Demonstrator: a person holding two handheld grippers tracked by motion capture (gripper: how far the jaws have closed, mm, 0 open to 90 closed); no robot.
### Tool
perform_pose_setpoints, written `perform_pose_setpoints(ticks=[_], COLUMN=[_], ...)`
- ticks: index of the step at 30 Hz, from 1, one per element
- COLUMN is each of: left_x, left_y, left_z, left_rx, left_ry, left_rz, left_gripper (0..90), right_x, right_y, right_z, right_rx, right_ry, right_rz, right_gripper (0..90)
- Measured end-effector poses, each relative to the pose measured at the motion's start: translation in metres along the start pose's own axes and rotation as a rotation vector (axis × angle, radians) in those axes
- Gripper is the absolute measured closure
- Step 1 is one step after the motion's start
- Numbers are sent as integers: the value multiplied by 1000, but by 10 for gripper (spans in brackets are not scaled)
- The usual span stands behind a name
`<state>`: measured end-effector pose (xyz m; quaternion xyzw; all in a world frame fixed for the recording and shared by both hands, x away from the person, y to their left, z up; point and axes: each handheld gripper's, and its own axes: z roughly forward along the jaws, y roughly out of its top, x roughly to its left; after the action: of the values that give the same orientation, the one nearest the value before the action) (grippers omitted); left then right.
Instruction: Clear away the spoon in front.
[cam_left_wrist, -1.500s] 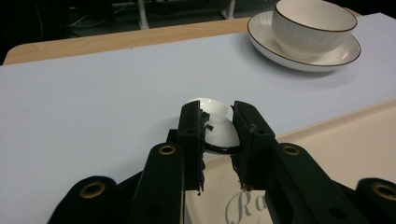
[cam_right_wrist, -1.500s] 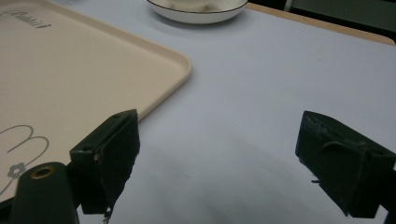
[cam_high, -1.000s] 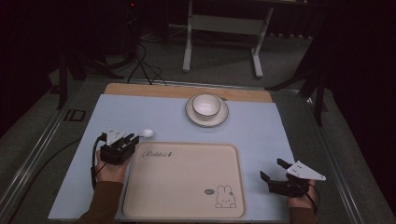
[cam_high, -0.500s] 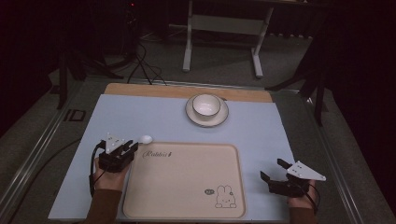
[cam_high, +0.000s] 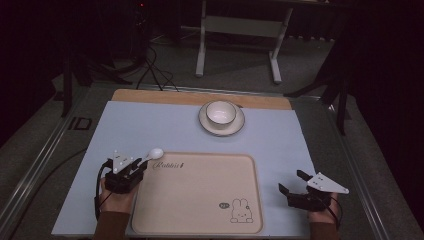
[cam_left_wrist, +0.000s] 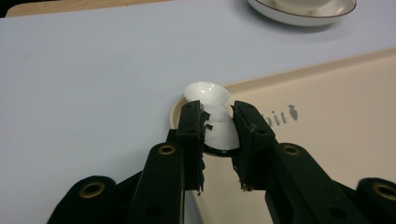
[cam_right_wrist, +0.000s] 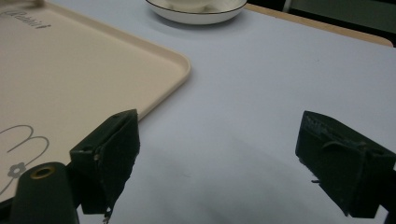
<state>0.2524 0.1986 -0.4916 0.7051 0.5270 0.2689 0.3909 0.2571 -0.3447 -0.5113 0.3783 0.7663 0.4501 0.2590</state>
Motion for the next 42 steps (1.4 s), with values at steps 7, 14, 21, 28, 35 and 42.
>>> perform_pose_setpoints(ticks=[7,14,21,28,35,42], left_x=[-6,-9,-16,-17,-13,-2], left_y=[-8,-14,-21,-22,-18,-9], left_z=[-3,-6,-8,-6,-4,-2], left_rx=[19,36,64,81,58,-6], left_ry=[4,-1,4,3,6,21], left_rz=[-1,-14,-17,-20,-17,14], left_gripper=[739,736,723,606,511,449], right_x=[0,0,0,0,0,1], right_y=[0,0,0,0,0,0], right_z=[0,0,0,0,0,-1], right_rx=[1,1,2,3,3,1], right_ry=[-1,-1,0,0,0,-2], right_rz=[0,-1,-1,0,-2,-1], right_gripper=[135,135,135,135,135,135])
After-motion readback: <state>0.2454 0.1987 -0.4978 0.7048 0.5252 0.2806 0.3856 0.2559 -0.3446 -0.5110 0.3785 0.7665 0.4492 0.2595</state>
